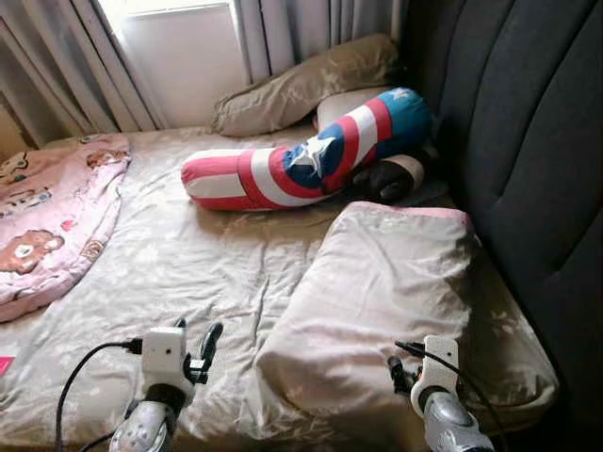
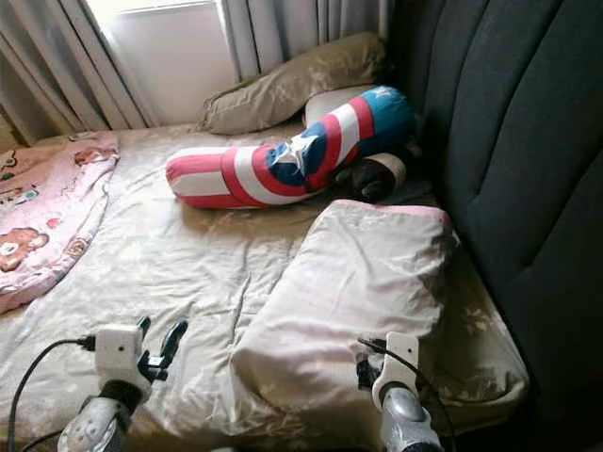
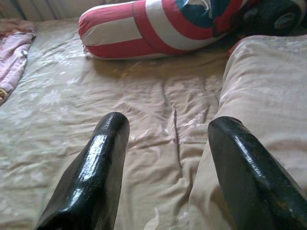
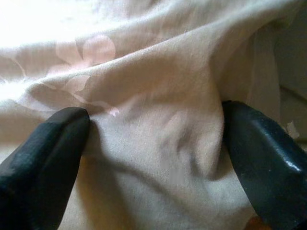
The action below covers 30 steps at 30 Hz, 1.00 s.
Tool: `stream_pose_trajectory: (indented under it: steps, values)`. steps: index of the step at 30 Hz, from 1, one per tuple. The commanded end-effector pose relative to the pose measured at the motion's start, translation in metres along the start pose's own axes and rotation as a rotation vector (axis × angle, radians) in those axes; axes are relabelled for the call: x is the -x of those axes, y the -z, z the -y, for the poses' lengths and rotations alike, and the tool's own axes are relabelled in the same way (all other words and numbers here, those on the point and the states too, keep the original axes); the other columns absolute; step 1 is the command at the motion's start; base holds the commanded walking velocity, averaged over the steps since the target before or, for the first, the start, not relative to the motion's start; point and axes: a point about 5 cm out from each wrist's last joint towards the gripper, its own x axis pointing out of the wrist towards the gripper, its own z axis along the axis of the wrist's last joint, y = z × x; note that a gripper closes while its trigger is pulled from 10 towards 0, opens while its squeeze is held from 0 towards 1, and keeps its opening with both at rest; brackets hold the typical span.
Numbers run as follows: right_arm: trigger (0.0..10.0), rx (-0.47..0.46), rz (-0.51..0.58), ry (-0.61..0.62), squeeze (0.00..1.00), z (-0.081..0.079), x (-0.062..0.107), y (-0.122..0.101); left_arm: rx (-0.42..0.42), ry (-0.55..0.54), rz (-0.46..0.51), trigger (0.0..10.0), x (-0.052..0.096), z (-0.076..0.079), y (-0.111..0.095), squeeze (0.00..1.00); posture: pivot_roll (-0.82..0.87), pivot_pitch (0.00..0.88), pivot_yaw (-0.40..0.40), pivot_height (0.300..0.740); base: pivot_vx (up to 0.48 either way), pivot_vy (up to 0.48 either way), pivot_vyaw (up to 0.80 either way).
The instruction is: Clean up the room
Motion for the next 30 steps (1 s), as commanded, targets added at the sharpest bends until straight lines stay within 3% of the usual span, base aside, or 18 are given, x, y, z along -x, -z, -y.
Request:
stream_pose_trajectory:
  steps: [1,18,24,27,28,29,30]
  values:
    - [10.0,-0.021,-0.042,0.004,0.00,-0.005,0.001,0.008,-0.020,0.005,0.006,10.0,0.002,-0.004,-0.006,0.00,0.11,0.000,0.120,0.669,0.000,0.000,0.00]
    - [10.0,-0.051,-0.103,0.186,0.00,0.032,0.007,0.026,-0.041,0.036,-0.018,10.0,0.002,-0.006,-0.009,0.00,0.09,0.000,0.142,0.669,0.000,0.000,0.00]
    - [10.0,-0.059,-0.148,0.190,0.00,0.036,0.009,0.034,-0.039,0.039,-0.016,10.0,0.000,-0.005,-0.009,0.00,0.08,0.000,0.141,0.669,0.000,0.000,0.00]
    - [10.0,-0.059,-0.214,0.125,0.00,0.028,0.011,0.045,-0.038,0.042,-0.015,10.0,-0.001,-0.004,-0.009,0.00,0.08,0.000,0.142,0.669,0.000,0.000,0.00]
    - [3.5,-0.052,-0.222,0.105,0.00,0.025,0.012,0.047,-0.038,0.042,-0.015,10.0,-0.001,-0.004,-0.010,0.00,0.08,0.000,0.142,0.669,0.000,0.000,0.00]
    - [0.0,-0.046,-0.238,0.047,0.00,0.017,0.012,0.050,-0.039,0.041,-0.014,10.0,-0.001,-0.004,-0.010,0.00,0.08,0.000,0.142,0.669,0.000,0.000,0.00]
    - [0.0,-0.046,-0.238,0.047,0.00,0.017,0.012,0.050,-0.039,0.041,-0.014,10.0,-0.001,-0.004,-0.010,0.00,0.08,0.000,0.142,0.669,0.000,0.000,0.00]
